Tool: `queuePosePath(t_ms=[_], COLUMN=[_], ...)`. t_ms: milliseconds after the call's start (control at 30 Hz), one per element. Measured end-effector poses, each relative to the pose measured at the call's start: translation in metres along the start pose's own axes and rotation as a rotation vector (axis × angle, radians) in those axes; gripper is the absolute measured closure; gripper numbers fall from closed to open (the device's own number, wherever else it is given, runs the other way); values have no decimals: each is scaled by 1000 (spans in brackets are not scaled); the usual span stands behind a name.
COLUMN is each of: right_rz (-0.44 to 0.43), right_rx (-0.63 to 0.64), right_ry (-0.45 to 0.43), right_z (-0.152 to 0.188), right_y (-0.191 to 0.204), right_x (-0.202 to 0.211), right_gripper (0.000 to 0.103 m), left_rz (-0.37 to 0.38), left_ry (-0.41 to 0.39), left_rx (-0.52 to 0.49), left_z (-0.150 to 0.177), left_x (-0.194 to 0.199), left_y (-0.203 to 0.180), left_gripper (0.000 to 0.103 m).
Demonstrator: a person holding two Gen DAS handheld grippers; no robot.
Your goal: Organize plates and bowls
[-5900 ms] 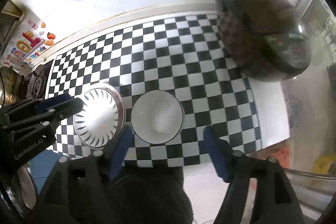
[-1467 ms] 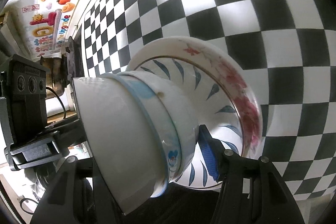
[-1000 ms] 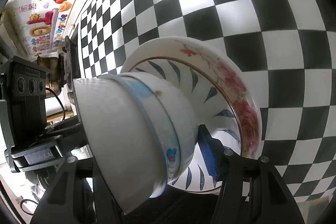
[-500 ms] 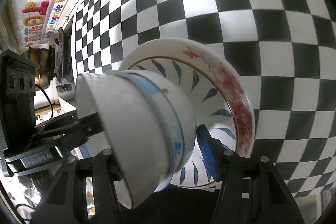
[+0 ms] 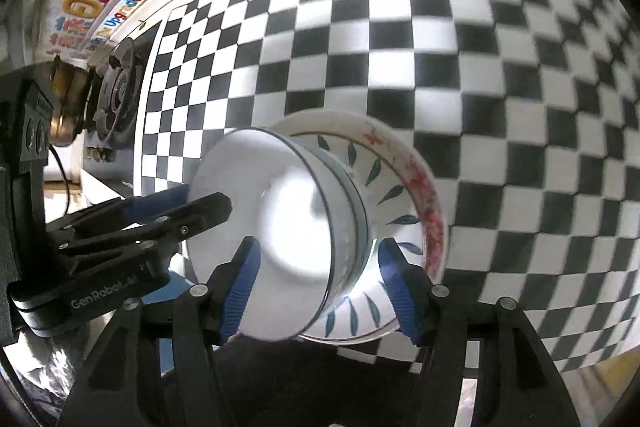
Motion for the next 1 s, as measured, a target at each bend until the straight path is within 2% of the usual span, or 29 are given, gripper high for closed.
queuePosePath(t_ms=[67, 133, 233, 300, 433, 500, 733, 1000], right_rz=[31, 64, 114, 162, 247, 277, 340, 433], right_rx=[16, 35, 50, 63, 72, 68, 9, 36], right_ry=[-23, -57, -91, -130, -220, -266, -449, -604], right_z=[1, 4, 10, 15, 26, 34, 59, 90], right_y=[5, 9, 14, 19, 30, 33, 48, 76], right_x=[12, 27, 45, 58, 80, 93, 147, 204], right_gripper=[33, 22, 19, 18, 7, 5, 2, 1], left_rz=[-13, -45, -95, -109, -119, -131, -137, -124], left_ry=[-35, -98, -200, -261, -366, -398, -516, -601], left_rx=[-13, -24, -31, -38, -34, -35, -64, -85], left_z=[2, 6, 10, 12, 19, 22, 41, 75], left_x=[8, 21, 40, 54, 82, 92, 137, 177], left_y=[0, 1, 3, 3, 4, 2, -3, -18], left_gripper=[58, 48, 33, 13, 12, 12, 11, 11])
Point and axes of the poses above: each gripper's, at about its wrist camera, not at the fingertips, and x roughly against the way its jaws point, y to its left, z to its underside, the point moved 5 cm from there along -x, roughly the way its jaws point, and after that the axes turned 6 degrees about x, right-handed, at the moved point
